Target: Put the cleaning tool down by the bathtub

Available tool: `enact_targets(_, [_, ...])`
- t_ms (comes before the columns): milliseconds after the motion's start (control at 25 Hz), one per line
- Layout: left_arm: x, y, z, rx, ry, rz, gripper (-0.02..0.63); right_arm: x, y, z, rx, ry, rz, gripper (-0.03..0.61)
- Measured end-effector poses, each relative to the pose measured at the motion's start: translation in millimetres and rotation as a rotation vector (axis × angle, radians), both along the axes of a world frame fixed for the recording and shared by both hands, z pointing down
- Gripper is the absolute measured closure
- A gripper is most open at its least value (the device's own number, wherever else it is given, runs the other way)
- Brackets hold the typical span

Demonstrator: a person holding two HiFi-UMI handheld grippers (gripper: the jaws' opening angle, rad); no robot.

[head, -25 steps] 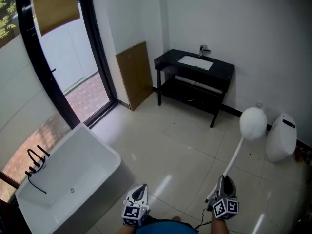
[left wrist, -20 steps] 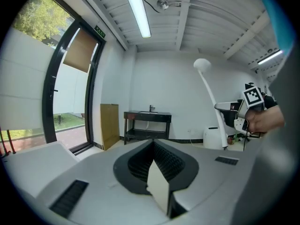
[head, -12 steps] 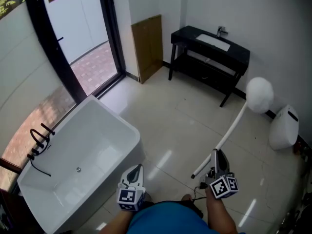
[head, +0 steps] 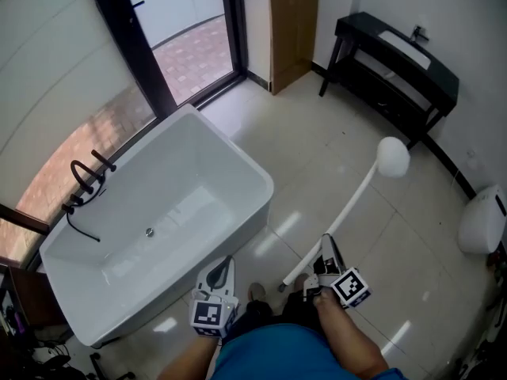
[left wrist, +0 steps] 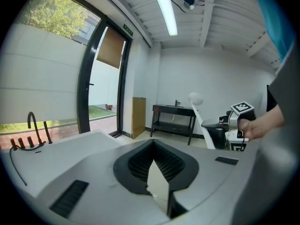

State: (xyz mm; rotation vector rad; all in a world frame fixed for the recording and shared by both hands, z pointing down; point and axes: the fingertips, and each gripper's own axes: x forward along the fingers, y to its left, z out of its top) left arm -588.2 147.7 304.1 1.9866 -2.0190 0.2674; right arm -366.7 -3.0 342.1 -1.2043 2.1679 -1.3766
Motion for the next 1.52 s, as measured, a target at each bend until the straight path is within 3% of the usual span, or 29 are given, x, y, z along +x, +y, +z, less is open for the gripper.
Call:
enact_targets(200, [-25.4, 7.0, 21.1, -0.050, 0.010, -0.069, 0.617, -62.2, 17.9, 88.9, -0.238, -0.047, -0.062, 0.477])
enact_targets(440, [-27.5, 17.0, 61.8, -0.127, -0.006, -0.030, 0.617, -109.4, 45.3, 190.6, -0.488, -0.109, -0.049, 0.474])
enact_targets(720, [-36.1, 15.5, 74.7, -0.164, -0.016, -0.029, 0.617, -130.4, 66.2, 256.1, -0.652, -0.090, 0.001, 0.472])
enact_targets(840, [-38.2, 16.7, 77.7, -0.164, -0.015, -0.020, 0.615, -146.8, 63.0, 273.2, -0.644, -0.096, -0.023, 0.463])
enact_targets(880, [-38.0, 16.1, 78.9, -0.165, -0.017, -0.014, 0.617, -157.5, 61.2, 280.6, -0.638, -0.112, -0.061, 0.438])
enact_targets(920, [-36.6, 14.6, 79.8, -0.165, -0.017, -0.008, 0.617, -168.2, 60.5, 288.0, -0.639, -0.127, -0.109, 0.374])
enact_targets(1040, [-25.8, 11.2, 81.7, -0.154, 0.001, 0.008, 0.615, -185.3, 67.4, 295.6, -0.630, -0.066, -0.296, 0.353])
enact_targets(1080, [-22.1, 11.3, 83.0, -0.151, 0.011, 0.010, 0.617, -184.8, 71.7, 292.8, -0.616, -0.031, -0.360, 0.364])
enact_targets(1160, [-15.7, 15.6, 88.0, -0.150, 0.033, 0.010, 0.617, -170.8, 81.6, 285.0, -0.592, -0.010, -0.437, 0.474])
enact_targets(1320, [-4.8, 30.0, 100.4, -0.174, 0.065, 0.029, 0.617, -103.0, 94.3, 261.5, -0.548, -0.025, -0.445, 0.595])
enact_targets(1520, [-3.5, 26.7, 93.6, -0.164, 0.090, 0.086, 0.617, -52.2, 87.6, 191.9, -0.356, 0.054, -0.463, 0.594])
